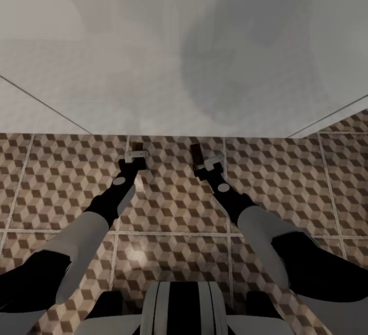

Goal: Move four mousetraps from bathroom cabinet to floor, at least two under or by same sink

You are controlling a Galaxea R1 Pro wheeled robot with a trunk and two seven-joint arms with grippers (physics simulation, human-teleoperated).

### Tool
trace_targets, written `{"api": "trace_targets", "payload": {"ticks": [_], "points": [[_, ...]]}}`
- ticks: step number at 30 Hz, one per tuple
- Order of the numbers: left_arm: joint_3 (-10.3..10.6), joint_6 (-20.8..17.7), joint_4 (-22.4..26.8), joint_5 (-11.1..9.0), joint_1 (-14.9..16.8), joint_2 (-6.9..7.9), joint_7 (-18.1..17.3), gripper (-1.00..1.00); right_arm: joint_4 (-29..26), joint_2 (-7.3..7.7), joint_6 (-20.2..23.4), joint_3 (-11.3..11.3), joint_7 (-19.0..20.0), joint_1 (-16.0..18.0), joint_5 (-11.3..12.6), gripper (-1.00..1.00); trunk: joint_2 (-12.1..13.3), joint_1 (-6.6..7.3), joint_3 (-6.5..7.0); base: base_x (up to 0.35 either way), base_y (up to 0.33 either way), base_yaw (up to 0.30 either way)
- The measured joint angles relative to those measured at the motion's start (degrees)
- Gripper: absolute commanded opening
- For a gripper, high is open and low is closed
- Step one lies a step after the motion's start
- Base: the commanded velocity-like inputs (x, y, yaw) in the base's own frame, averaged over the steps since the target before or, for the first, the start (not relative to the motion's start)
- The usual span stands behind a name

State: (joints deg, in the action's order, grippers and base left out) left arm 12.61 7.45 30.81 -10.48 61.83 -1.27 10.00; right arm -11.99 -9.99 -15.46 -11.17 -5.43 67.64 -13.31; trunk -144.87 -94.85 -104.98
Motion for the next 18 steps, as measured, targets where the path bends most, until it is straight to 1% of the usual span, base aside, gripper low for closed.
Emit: {"api": "trace_targets", "payload": {"ticks": [18], "points": [[0.17, 0.02, -0.18, 0.0, 0.0, 0.07, 0.0, -1.0, 0.04, 0.0, -0.09, 0.0, 0.0, 0.0, 0.0, -1.0, 0.0, 0.0, 0.0, 0.0, 0.0, 0.0]]}}
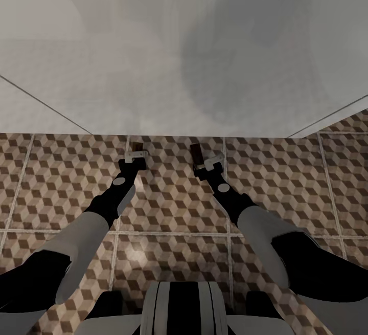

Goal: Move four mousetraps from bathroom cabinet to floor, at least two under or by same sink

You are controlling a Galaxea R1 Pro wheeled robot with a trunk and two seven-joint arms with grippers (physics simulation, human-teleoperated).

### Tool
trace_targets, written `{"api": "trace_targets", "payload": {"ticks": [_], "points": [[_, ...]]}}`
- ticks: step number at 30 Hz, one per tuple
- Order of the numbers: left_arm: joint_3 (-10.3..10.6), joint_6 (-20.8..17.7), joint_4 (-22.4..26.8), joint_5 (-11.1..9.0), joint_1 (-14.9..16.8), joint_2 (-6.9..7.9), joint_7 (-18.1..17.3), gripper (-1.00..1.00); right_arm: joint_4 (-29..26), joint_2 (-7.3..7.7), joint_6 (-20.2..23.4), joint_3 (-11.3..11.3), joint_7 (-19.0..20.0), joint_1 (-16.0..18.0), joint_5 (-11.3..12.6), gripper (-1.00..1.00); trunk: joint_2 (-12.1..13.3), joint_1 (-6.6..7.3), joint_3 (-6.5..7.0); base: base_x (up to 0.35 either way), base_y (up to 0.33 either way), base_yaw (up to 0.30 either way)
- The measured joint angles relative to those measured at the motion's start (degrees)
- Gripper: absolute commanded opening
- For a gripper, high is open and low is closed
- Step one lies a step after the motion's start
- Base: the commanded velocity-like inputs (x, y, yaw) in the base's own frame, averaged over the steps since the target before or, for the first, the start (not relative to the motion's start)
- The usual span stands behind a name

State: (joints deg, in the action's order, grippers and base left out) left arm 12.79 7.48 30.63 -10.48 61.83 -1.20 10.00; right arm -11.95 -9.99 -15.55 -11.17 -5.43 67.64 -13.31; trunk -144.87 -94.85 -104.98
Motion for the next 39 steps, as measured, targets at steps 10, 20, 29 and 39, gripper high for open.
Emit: {"api": "trace_targets", "payload": {"ticks": [10, 20, 29, 39], "points": [[-0.06, 0.0, -0.04, 0.0, 0.0, 0.0, 0.01, 1.0, 0.0, 0.0, -0.08, 0.0, 0.0, 0.0, 0.0, -1.0, 0.0, 0.0, 0.0, 0.0, 0.0, 0.0], [-0.04, 0.08, 0.0, 0.0, 0.0, 0.08, -0.01, 1.0, 0.0, 0.0, -0.09, 0.0, 0.0, 0.0, 0.0, -1.0, 0.0, 0.0, 0.0, 0.0, 0.0, 0.0], [0.07, 1.9, -0.08, 0.0, 0.0, 0.05, -0.06, 1.0, 0.0, 0.0, -0.15, 0.09, 0.16, 0.0, 0.2, 1.0, 0.0, 0.0, 0.0, 0.0, 0.0, 0.0], [0.09, 2.19, -0.13, -0.02, 0.0, 0.16, -0.07, 1.0, 0.0, 0.0, -0.37, 0.1, 0.15, 0.0, 0.16, 1.0, 0.0, 0.0, 0.0, 0.0, 0.0, 0.0]]}}
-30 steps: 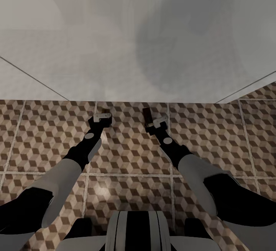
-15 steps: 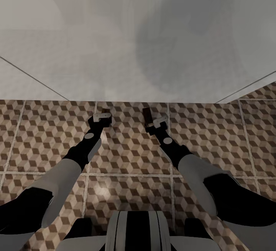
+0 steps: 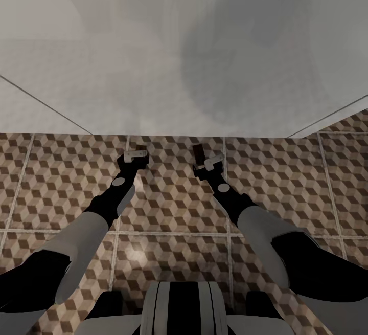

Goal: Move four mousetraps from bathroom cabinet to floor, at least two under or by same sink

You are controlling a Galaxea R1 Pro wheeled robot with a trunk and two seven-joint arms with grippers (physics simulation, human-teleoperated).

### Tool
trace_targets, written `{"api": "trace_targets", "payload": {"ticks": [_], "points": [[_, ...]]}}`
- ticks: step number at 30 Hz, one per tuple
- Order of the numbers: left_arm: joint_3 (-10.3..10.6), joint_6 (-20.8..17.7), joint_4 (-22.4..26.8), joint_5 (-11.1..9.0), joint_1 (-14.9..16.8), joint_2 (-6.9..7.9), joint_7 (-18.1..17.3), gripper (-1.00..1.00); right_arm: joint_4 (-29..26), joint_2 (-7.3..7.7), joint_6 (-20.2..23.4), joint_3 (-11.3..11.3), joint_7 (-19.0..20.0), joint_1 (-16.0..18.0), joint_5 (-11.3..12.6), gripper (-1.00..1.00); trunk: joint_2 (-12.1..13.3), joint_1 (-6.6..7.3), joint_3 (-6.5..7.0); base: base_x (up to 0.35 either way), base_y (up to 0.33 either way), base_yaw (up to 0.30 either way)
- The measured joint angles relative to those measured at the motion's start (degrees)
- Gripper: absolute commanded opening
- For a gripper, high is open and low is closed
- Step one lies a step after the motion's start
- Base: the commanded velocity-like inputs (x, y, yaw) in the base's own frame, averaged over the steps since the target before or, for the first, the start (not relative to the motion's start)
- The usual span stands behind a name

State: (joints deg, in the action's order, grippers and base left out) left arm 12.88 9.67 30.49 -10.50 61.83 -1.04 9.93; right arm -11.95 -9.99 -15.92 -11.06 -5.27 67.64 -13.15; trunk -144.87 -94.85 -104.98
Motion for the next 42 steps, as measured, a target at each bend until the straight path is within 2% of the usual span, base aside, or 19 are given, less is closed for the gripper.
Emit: {"api": "trace_targets", "payload": {"ticks": [19, 42], "points": [[0.0, 0.09, 0.05, 0.02, 0.0, 0.05, 0.05, 1.0, 0.0, 0.0, -0.09, 0.0, 0.01, 0.0, 0.0, 1.0, 0.0, -0.01, 0.0, -0.012, 0.0, 0.0], [0.0, 0.1, 0.23, 0.02, -0.01, 0.57, 0.09, 1.0, 0.0, 0.0, -0.09, 0.0, 0.01, 0.0, 0.0, 1.0, 0.0, -0.04, 0.0, -0.31, 0.0, 0.0]]}}
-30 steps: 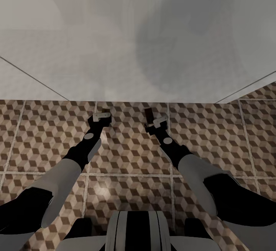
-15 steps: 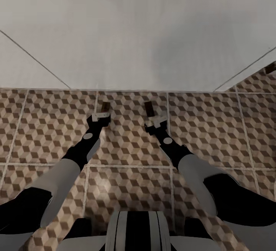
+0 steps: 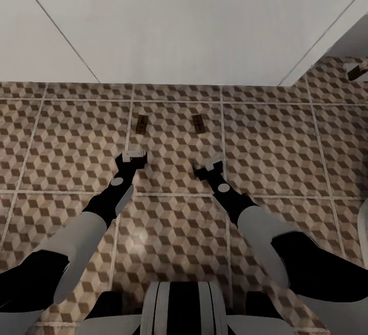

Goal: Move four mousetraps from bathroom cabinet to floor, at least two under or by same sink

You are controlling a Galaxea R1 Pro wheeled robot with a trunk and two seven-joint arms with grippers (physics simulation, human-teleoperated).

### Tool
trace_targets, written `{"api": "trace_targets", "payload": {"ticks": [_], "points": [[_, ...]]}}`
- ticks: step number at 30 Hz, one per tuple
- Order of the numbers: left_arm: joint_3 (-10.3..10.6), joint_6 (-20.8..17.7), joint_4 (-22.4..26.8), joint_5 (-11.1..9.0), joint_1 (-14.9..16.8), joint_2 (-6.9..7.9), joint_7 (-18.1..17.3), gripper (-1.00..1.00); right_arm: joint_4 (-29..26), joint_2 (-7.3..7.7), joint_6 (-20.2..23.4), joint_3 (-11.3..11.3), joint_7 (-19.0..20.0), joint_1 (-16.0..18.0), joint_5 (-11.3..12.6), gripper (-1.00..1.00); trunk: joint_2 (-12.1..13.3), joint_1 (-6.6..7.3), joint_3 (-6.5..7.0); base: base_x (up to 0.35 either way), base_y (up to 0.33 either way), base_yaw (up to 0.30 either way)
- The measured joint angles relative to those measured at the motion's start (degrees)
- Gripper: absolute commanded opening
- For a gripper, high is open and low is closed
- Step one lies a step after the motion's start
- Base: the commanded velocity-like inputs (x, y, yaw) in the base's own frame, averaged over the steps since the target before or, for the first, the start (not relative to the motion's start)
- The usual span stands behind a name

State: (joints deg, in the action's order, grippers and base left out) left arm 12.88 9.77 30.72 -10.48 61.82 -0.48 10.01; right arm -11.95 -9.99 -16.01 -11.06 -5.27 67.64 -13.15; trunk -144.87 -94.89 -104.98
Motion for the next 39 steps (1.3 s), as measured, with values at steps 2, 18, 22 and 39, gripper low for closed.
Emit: {"api": "trace_targets", "payload": {"ticks": [2, 18, 22, 39], "points": [[0.0, 0.02, 0.02, 0.0, 0.0, 0.02, 0.0, 1.0, 0.0, 0.0, 0.0, 0.0, 0.0, 0.0, 0.0, 1.0, 0.0, 0.0, 0.0, -0.337, 0.0, 0.0], [0.0, 0.08, 0.14, 0.0, 0.01, 0.07, 0.0, 1.0, 0.0, 0.0, 0.0, 0.0, -0.02, 0.0, 0.0, 1.0, 0.0, 0.0, 0.0, -0.338, 0.0, 0.0], [0.0, 0.61, 0.16, 0.0, -0.02, 0.07, 0.0, 1.0, 0.0, 0.0, 0.0, 0.0, -0.01, 0.0, 0.0, 1.0, 0.0, 0.0, 0.0, -0.338, 0.0, 0.0], [0.04, 2.69, -0.13, -0.08, -0.07, 0.04, -0.01, 1.0, 0.0, 0.0, -0.07, 0.0, -0.08, 0.0, 0.03, 1.0, 0.0, 0.01, 0.0, -0.316, 0.0, 0.0]]}}
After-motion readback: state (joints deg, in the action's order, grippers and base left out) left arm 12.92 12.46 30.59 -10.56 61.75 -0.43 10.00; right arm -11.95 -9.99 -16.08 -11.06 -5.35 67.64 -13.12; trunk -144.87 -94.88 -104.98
